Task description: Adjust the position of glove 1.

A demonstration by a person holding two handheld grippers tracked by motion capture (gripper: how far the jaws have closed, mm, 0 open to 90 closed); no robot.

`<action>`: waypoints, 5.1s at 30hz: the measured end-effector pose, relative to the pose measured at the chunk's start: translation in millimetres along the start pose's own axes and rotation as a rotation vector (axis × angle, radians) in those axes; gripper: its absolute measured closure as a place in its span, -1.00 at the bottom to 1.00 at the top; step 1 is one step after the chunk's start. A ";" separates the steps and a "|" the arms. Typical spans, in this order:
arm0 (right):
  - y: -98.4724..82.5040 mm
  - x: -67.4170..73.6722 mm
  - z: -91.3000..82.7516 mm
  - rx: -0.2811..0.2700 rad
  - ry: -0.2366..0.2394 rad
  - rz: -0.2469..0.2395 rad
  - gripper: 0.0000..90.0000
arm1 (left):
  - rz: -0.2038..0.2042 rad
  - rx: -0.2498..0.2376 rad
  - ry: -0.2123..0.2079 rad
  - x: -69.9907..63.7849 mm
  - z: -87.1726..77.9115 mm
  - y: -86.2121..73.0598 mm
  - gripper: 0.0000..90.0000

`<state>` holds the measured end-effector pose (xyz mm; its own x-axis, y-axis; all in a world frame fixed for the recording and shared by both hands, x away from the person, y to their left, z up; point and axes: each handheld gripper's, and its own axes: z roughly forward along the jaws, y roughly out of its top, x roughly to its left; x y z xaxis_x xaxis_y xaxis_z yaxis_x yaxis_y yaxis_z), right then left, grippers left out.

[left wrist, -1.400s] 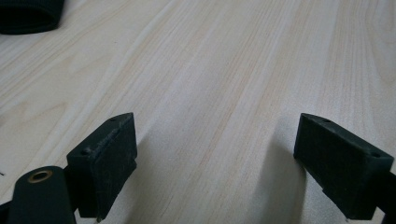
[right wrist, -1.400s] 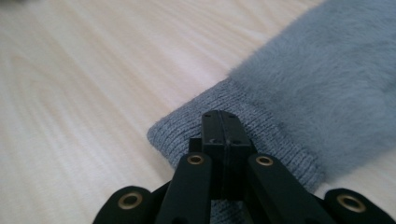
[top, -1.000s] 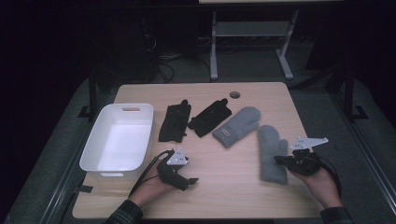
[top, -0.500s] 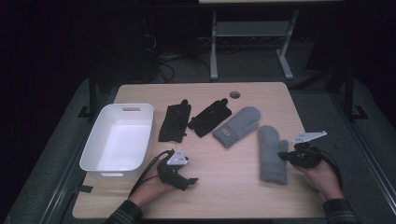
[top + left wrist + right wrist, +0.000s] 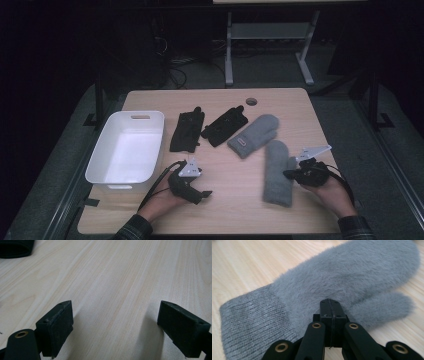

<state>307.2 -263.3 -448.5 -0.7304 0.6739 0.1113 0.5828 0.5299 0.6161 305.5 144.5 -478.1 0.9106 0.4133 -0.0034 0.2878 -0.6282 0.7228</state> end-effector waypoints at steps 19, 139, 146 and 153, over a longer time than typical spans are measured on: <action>25.1 55.4 24.0 0.025 0.131 -0.144 1.00 | 0.000 0.001 0.000 0.0 0.0 0.0 -0.73; 6.3 93.3 33.8 -0.020 0.326 -0.216 1.00 | -0.007 -0.002 0.002 -0.4 0.1 0.1 -0.73; 19.4 101.9 42.7 -0.024 0.341 -0.260 1.00 | -0.008 -0.002 0.002 -0.5 0.1 0.0 -0.73; 6.8 61.9 13.8 -0.164 0.171 -0.141 0.66 | -0.002 0.003 0.002 0.0 -0.2 0.2 -0.73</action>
<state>270.9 -210.8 -448.2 -0.8578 0.4953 0.1371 0.4159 0.5123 0.7514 305.5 144.5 -477.8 0.9095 0.4157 -0.0036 0.2905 -0.6294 0.7208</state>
